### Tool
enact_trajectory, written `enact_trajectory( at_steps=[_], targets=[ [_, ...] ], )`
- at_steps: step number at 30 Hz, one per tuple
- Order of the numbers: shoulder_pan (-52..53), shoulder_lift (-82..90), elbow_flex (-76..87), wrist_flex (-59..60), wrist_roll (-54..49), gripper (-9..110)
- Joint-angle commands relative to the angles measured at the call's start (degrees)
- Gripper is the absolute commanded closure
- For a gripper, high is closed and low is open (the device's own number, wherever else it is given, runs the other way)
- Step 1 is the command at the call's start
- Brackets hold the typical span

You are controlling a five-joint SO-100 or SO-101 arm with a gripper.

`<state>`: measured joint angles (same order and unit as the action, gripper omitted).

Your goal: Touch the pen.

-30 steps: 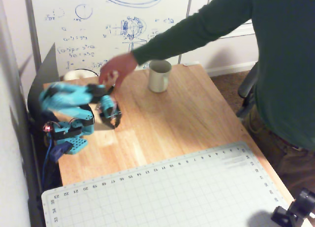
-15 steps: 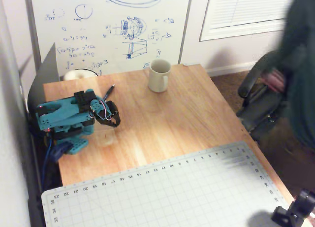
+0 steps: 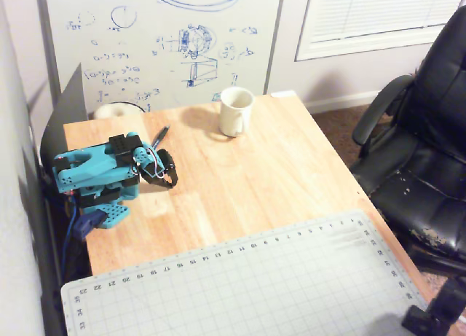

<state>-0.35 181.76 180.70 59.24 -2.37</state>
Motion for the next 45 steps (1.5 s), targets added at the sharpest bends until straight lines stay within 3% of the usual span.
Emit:
enact_trajectory(
  at_steps=[1,28,33,38,45],
  targets=[
    [0.1,0.2,-0.8,0.1,-0.5,101],
    [-0.6,1.0,-1.7,-0.9,0.2,101],
    [-6.9,3.3,-8.7,-1.7,0.4,101],
    [-13.0,-7.6,-18.3,-2.3,0.4,101],
    [-20.8,-36.0,-39.3,-2.3,0.4,101]
  ],
)
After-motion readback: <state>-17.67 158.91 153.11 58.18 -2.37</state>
